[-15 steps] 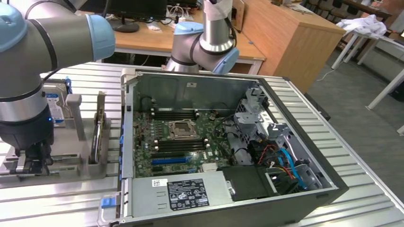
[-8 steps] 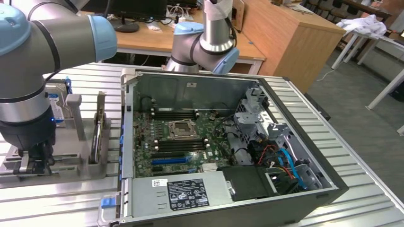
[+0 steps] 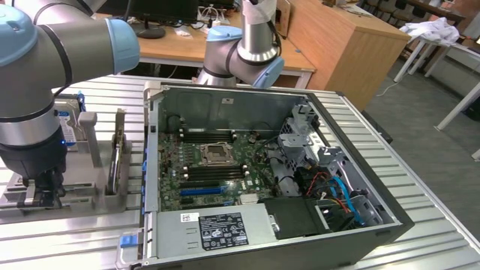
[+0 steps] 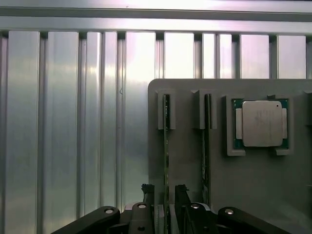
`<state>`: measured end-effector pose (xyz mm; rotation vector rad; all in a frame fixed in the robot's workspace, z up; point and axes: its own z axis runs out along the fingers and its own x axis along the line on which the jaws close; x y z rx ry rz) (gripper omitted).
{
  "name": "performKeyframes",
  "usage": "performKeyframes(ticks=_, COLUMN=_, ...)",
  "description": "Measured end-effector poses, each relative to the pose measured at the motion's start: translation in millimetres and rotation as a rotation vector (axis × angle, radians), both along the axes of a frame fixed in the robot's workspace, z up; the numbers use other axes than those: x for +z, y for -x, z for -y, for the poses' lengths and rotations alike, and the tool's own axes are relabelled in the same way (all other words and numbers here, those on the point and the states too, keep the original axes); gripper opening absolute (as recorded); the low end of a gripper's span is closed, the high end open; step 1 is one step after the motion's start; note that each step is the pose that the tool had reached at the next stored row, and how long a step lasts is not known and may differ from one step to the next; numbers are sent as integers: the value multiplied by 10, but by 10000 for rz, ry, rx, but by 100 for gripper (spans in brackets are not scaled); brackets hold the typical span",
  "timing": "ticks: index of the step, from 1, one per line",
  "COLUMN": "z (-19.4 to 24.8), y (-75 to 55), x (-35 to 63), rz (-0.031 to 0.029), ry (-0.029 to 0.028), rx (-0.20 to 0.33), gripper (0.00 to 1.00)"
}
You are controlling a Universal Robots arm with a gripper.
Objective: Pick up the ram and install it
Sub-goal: 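Pick up the ram and move it above insertion slot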
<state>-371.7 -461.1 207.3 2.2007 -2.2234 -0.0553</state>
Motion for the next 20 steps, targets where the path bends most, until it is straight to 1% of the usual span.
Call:
performKeyframes(ticks=4, z=0, y=0, x=0, rz=0, ry=0, rx=121, gripper=31)
performKeyframes(ticks=8, z=0, y=0, x=-1, rz=1, ry=-1, rx=122, gripper=31)
performKeyframes(ticks=12, z=-14, y=-1, x=-4, rz=2, ry=-2, rx=123, gripper=31)
performKeyframes(ticks=16, z=-17, y=0, x=-3, rz=0, ry=-7, rx=122, gripper=31)
performKeyframes(ticks=20, z=-17, y=0, x=-26, rz=1, ry=-9, rx=121, gripper=31)
